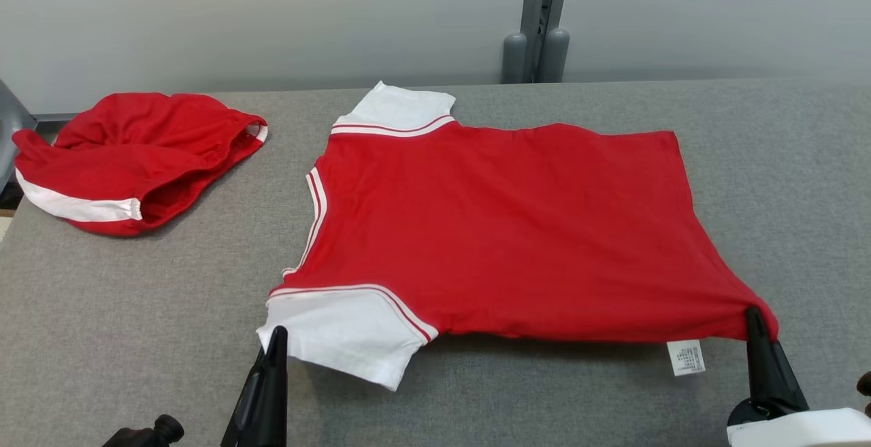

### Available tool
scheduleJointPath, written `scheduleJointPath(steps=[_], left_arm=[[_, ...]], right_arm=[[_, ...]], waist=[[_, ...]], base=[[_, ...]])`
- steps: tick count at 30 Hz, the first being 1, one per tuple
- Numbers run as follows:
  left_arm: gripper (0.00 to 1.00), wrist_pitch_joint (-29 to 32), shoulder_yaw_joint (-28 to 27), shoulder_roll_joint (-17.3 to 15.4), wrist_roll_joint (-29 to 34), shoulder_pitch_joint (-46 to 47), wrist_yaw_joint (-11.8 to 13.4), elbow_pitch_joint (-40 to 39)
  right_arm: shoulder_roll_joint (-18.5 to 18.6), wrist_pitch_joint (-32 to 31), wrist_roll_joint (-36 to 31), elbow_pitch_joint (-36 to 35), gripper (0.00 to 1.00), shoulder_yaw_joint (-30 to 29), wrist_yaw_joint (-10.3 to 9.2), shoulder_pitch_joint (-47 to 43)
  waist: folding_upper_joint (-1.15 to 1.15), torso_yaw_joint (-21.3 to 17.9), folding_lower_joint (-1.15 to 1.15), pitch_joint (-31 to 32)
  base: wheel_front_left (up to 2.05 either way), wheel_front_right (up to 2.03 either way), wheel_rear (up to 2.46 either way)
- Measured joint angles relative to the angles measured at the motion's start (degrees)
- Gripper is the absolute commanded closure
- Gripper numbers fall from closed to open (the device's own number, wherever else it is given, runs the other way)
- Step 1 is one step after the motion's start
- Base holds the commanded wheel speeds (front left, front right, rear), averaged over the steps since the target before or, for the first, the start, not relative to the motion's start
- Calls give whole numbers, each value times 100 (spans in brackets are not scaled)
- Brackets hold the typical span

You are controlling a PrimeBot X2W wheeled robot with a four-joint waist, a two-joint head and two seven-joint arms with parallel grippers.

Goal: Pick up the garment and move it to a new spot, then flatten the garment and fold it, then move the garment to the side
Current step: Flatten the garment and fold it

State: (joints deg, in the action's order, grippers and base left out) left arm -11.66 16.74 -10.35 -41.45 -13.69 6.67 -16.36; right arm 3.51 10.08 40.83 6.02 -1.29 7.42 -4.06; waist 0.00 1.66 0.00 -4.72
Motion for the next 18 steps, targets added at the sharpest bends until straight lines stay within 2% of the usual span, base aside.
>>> scheduleJointPath(steps=[18], left_arm=[[100, -20, -48, 16, -81, 446, -100, 873]], right_arm=[[-65, 134, 120, 1057, 100, 258, 0, 400]], waist=[[0, -161, 0, -323]], base=[[0, 0, 0]])
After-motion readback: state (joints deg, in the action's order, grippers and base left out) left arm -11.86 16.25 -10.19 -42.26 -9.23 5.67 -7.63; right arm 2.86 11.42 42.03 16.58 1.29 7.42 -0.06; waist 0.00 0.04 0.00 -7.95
